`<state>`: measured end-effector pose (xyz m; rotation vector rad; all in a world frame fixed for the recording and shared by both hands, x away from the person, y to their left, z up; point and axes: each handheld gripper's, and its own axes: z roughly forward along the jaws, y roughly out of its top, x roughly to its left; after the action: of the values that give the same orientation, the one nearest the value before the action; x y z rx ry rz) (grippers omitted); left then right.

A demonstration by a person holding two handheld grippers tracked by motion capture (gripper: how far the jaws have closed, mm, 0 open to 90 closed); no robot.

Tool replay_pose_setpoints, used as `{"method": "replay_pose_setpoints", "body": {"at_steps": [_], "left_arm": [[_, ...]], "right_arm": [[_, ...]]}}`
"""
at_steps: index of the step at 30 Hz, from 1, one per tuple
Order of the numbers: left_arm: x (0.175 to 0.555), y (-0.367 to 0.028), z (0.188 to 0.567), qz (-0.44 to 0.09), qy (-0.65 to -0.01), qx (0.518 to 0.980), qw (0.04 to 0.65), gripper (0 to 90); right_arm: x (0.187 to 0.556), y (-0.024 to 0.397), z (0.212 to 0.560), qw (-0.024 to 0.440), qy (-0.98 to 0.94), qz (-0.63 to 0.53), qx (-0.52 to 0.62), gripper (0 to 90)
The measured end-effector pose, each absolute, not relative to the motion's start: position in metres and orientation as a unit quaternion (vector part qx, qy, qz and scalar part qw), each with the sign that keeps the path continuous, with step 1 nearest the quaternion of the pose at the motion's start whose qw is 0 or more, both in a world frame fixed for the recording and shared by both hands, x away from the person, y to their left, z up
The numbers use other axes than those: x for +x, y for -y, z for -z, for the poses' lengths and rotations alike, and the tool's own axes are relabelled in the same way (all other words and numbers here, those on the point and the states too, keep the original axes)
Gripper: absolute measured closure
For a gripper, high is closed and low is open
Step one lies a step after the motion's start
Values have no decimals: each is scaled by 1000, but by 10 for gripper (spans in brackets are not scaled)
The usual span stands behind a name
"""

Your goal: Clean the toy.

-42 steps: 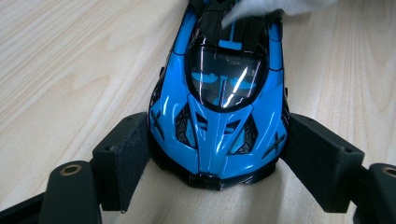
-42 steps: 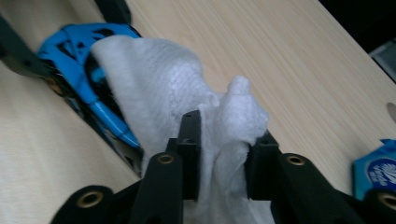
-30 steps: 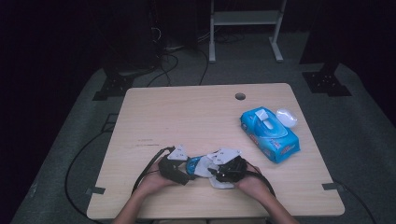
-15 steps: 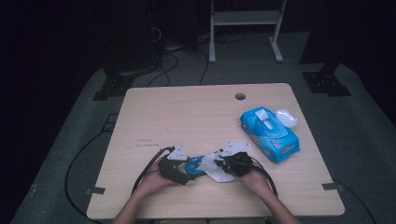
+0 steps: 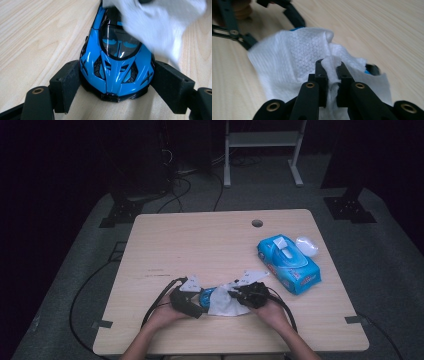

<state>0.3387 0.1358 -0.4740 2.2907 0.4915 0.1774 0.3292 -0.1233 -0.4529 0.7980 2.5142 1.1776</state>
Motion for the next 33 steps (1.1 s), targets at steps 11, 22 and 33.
{"method": "replay_pose_setpoints", "body": {"at_steps": [11, 22, 33], "left_arm": [[339, -135, 474, -71, -192, 900, 384, 238], [339, -134, 474, -72, -193, 900, 384, 238], [340, -135, 475, -64, -200, 903, 376, 222]], "right_arm": [[327, 116, 454, 97, -856, -430, 271, 824], [333, 132, 456, 109, -850, -419, 302, 825], [335, 133, 455, 112, -854, -412, 297, 824]]}}
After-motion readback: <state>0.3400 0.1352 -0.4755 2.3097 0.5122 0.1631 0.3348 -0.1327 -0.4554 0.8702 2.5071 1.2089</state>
